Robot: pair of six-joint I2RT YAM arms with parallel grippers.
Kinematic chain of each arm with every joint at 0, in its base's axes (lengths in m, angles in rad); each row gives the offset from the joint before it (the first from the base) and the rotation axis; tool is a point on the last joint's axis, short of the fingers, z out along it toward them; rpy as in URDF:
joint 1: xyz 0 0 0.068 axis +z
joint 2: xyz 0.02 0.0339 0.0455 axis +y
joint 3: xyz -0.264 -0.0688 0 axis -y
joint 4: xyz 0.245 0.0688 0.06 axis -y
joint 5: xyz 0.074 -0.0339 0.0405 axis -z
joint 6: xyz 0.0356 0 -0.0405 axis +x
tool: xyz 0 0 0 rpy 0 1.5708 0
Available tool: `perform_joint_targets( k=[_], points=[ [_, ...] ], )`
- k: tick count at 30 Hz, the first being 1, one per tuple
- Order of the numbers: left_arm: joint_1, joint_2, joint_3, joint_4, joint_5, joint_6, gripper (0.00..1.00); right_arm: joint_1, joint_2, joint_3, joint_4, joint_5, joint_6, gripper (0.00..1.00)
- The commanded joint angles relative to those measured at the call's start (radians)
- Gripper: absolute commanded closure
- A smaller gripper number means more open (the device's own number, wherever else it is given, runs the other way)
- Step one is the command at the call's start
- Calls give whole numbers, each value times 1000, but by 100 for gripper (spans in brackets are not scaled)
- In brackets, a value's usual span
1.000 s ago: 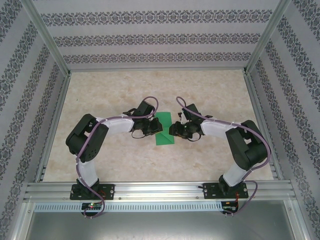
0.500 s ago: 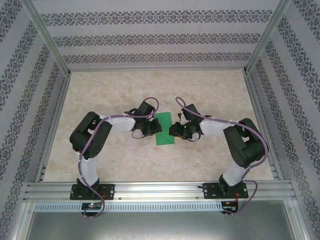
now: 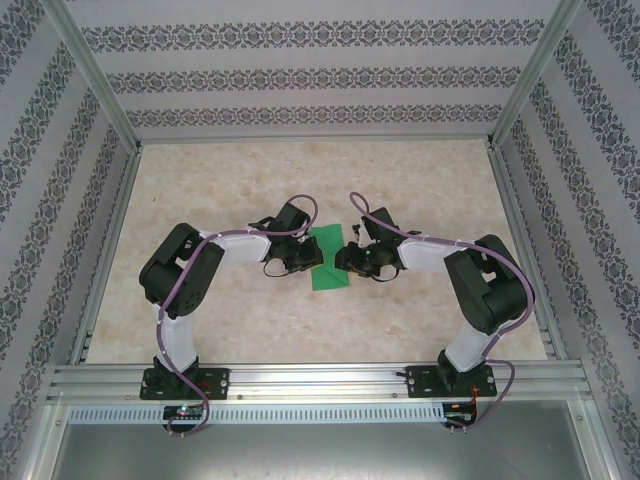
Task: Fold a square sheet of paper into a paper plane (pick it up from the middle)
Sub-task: Turn over the paper at the center of the table.
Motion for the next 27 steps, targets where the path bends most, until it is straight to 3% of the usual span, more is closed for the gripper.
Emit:
perform_joint_targets(
  k=[1,6,15,27],
  points=[
    [8,0,5,-37,1,26,87,5,5,-17,62,-32,17,65],
    [8,-14,-4,-39,-5,26,87,-9,-6,-30,64,-19,15,63],
    [8,-20,-8,-39,-6,26,87,-22,-11,-75,202,-112,59,69],
    [9,-35,-7,-44,-8,24,87,-56,42,-83,286,-182,80,68]
  ],
)
